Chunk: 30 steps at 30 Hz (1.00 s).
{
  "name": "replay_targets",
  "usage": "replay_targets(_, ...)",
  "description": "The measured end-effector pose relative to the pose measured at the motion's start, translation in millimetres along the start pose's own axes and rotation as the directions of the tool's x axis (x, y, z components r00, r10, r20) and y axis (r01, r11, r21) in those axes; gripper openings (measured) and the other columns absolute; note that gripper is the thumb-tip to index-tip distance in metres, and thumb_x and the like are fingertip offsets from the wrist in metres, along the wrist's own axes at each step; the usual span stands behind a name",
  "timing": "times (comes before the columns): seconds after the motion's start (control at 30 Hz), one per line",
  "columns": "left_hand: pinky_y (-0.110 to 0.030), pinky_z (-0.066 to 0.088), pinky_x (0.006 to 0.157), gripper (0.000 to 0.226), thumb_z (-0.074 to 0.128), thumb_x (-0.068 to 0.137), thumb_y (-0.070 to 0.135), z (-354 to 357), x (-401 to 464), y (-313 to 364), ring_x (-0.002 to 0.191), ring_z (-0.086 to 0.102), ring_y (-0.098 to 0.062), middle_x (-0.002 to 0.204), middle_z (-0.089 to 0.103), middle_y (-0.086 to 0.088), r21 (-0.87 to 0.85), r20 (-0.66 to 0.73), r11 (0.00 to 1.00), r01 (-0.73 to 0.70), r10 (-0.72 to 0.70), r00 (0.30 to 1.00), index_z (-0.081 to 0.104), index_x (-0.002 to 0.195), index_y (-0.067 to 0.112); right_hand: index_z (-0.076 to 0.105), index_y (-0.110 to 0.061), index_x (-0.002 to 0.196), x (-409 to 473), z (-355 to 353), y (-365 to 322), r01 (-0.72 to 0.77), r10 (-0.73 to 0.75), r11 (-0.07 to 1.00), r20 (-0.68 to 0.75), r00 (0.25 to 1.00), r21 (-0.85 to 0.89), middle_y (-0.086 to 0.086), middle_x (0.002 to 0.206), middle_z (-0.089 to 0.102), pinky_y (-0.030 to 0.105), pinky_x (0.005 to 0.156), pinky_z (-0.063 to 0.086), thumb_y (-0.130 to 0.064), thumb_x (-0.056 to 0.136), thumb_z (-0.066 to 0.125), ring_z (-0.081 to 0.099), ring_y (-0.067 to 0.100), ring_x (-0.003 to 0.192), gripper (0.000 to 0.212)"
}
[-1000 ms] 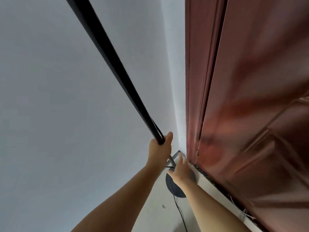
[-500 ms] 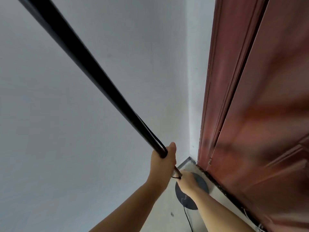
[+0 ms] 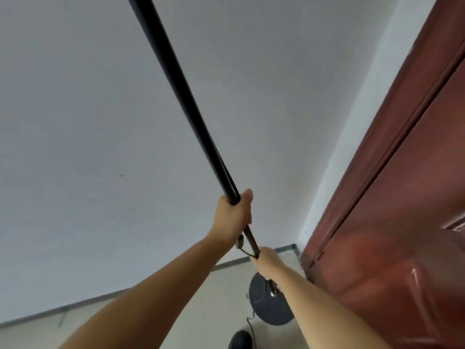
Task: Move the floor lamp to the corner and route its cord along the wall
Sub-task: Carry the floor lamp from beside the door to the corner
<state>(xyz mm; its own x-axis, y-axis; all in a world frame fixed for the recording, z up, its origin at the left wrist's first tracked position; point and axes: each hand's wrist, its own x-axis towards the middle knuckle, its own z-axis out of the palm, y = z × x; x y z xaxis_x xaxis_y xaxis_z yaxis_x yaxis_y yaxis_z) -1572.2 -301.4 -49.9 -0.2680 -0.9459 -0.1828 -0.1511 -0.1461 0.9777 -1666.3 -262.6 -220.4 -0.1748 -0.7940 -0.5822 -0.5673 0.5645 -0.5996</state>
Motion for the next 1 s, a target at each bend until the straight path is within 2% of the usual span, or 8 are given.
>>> replay_targets(0.13,-0.028,0.040,0.055,0.053,0.049,0.082,0.024,-53.6,-48.6,13.1,0.038,0.039,-0.010,0.033,0.039,0.009,-0.046,-0.124,0.999,-0.002,-0.003,0.992,0.038,0.031,0.023,0.055,-0.014,0.097,-36.4,28.6,-35.6,0.078,-0.073,0.994,0.062,0.995,-0.082,0.005,0.085,0.057,0.033,0.072,0.050,-0.023,0.095,0.050,0.057,0.022,0.074,0.011)
replay_targets(0.37,-0.022,0.040,0.049,0.053,0.050,0.081,0.022,-164.2,-133.7,7.7,0.035,0.040,-0.009,0.033,0.040,0.009,-0.180,-0.358,0.983,-0.030,-0.038,0.933,0.043,0.029,0.024,0.061,-0.005,0.117,-88.5,108.0,-97.7,0.211,-0.165,0.953,0.215,0.963,-0.216,0.007,0.091,0.058,0.027,0.063,0.045,-0.023,0.094,0.050,0.057,0.022,0.077,0.031)
replay_targets(0.47,-0.019,0.036,0.043,0.057,0.049,0.084,0.016,-217.6,-173.0,-2.1,0.032,0.034,-0.008,0.032,0.034,0.011,-0.241,-0.436,0.968,-0.063,-0.050,0.899,0.040,0.028,0.025,0.063,-0.018,0.095,-116.1,152.1,-130.4,0.255,-0.186,0.943,0.296,0.937,-0.215,0.008,0.085,0.057,0.030,0.066,0.047,-0.019,0.094,0.047,0.057,0.025,0.071,0.017)
replay_targets(0.53,-0.017,0.033,0.040,0.057,0.048,0.084,0.012,-256.0,-201.5,-9.8,0.032,0.029,-0.008,0.034,0.030,0.012,-0.280,-0.482,0.956,-0.088,-0.060,0.874,0.035,0.030,0.026,0.052,-0.028,0.075,-135.2,185.6,-153.7,0.294,-0.213,0.929,0.324,0.922,-0.223,0.005,0.075,0.053,0.031,0.063,0.046,-0.015,0.091,0.044,0.052,0.021,0.061,0.023)
replay_targets(0.67,-0.016,0.033,0.039,0.060,0.047,0.086,0.011,-340.3,-261.6,-30.3,0.031,0.029,-0.007,0.033,0.029,0.012,-0.300,-0.568,0.947,-0.117,-0.078,0.820,0.034,0.030,0.025,0.055,-0.013,0.094,-169.3,265.7,-201.7,0.375,-0.221,0.872,0.429,0.876,-0.316,0.013,0.091,0.055,0.040,0.069,0.052,-0.012,0.093,0.042,0.051,0.025,0.070,0.014)
replay_targets(0.77,-0.016,0.033,0.040,0.060,0.047,0.087,0.012,-406.6,-304.9,-43.2,0.031,0.030,-0.007,0.033,0.029,0.012,-0.296,-0.607,0.945,-0.139,-0.073,0.791,0.035,0.029,0.025,0.059,-0.009,0.110,-198.3,326.2,-242.4,0.404,-0.224,0.851,0.462,0.858,-0.337,0.007,0.080,0.051,0.035,0.065,0.050,-0.015,0.092,0.045,0.051,0.021,0.064,0.024)
replay_targets(0.9,-0.019,0.033,0.042,0.058,0.048,0.085,0.013,-489.2,-352.3,-50.6,0.033,0.029,-0.009,0.035,0.030,0.012,-0.300,-0.661,0.938,-0.171,-0.075,0.747,0.035,0.030,0.026,0.059,-0.003,0.102,-231.3,399.9,-297.3,0.434,-0.238,0.845,0.506,0.829,-0.314,0.014,0.084,0.056,0.047,0.088,0.056,-0.012,0.090,0.045,0.053,0.023,0.067,0.020)
replay_targets(1.0,-0.019,0.033,0.042,0.057,0.048,0.084,0.014,-546.6,-374.8,-52.4,0.032,0.030,-0.008,0.034,0.031,0.012,-0.287,-0.704,0.940,-0.184,-0.076,0.706,0.037,0.029,0.026,0.059,0.003,0.106,-250.8,448.3,-341.9,0.476,-0.235,0.818,0.568,0.789,-0.323,0.019,0.087,0.061,0.044,0.082,0.059,-0.011,0.091,0.044,0.069,0.033,0.071,0.025)
